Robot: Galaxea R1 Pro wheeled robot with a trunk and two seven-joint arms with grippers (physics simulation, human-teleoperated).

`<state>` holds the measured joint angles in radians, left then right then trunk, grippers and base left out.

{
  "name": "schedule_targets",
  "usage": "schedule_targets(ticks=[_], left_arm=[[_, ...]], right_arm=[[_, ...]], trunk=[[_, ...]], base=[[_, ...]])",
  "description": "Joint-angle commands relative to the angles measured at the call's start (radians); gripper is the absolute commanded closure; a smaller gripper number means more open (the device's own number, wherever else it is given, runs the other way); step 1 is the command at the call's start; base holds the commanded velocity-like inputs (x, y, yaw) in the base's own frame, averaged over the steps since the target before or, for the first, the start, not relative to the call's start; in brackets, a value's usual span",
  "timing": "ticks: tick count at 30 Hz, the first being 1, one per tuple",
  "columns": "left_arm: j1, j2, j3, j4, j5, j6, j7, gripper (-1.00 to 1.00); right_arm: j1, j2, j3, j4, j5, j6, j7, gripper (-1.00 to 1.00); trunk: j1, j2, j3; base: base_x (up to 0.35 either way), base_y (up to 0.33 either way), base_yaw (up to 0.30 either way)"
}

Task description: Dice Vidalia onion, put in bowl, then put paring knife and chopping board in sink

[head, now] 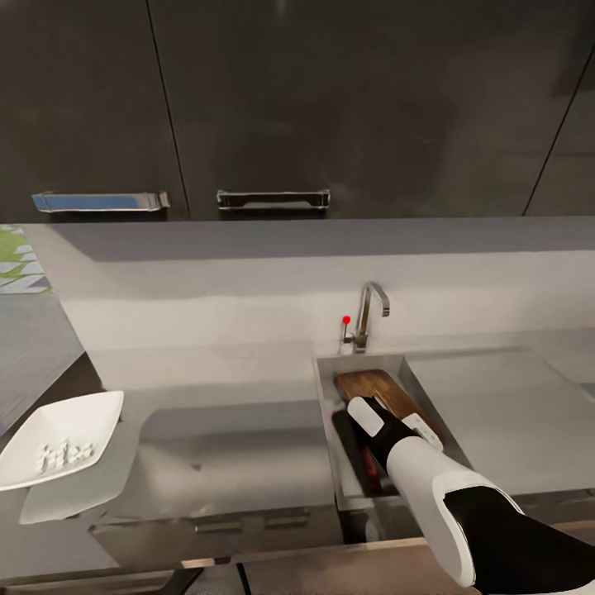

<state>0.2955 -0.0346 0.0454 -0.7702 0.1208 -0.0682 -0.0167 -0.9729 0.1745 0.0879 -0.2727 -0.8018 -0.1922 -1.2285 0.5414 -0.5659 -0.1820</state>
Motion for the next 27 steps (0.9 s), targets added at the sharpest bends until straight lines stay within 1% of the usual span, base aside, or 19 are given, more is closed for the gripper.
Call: schedule_targets(ticks=[1, 7, 17, 21, 24, 27], left_arm=[[0.001, -0.001, 0.002, -0.001, 0.010, -0.001, -0.002, -1.00], [0.001, -0.001, 0.002, -0.001, 0.010, -0.001, -0.002, -1.00], [0.001, -0.001, 0.002, -0.001, 0.010, -0.001, -0.002, -1.00], [0.001, -0.001, 0.002, -0.001, 0.010, -0.001, -0.002, -1.00], [0.001, -0.001, 0.002, 0.000, 0.010, -0.001, -0.002, -1.00], [0.001, -0.001, 0.002, 0.001, 0.010, -0.001, -0.002, -1.00]], right_arm=[[-0.001, 0.000, 0.009, 0.001, -0.008, -0.010, 0.000, 1.00], [-0.001, 0.000, 0.009, 0.001, -0.008, -0.010, 0.001, 1.00], [-0.001, 0.000, 0.009, 0.003, -0.007, -0.010, 0.002, 1.00], [-0.001, 0.000, 0.009, 0.014, -0.007, -0.011, 0.020, 1.00], [-0.001, 0.000, 0.009, 0.033, -0.006, -0.047, 0.047, 1.00], [-0.001, 0.000, 0.009, 0.036, -0.005, -0.057, 0.053, 1.00]], trunk=[[0.000, -0.002, -0.003], [0.000, -0.002, -0.013], [0.000, -0.002, -0.029], [0.000, -0.002, -0.035], [0.000, -0.002, -0.040], [0.000, -0.002, -0.045]], base=[[0.015, 0.000, 0.000], [0.128, 0.103, 0.000], [0.012, 0.011, 0.000], [0.000, 0.000, 0.000], [0.000, 0.000, 0.000], [0.000, 0.000, 0.000]])
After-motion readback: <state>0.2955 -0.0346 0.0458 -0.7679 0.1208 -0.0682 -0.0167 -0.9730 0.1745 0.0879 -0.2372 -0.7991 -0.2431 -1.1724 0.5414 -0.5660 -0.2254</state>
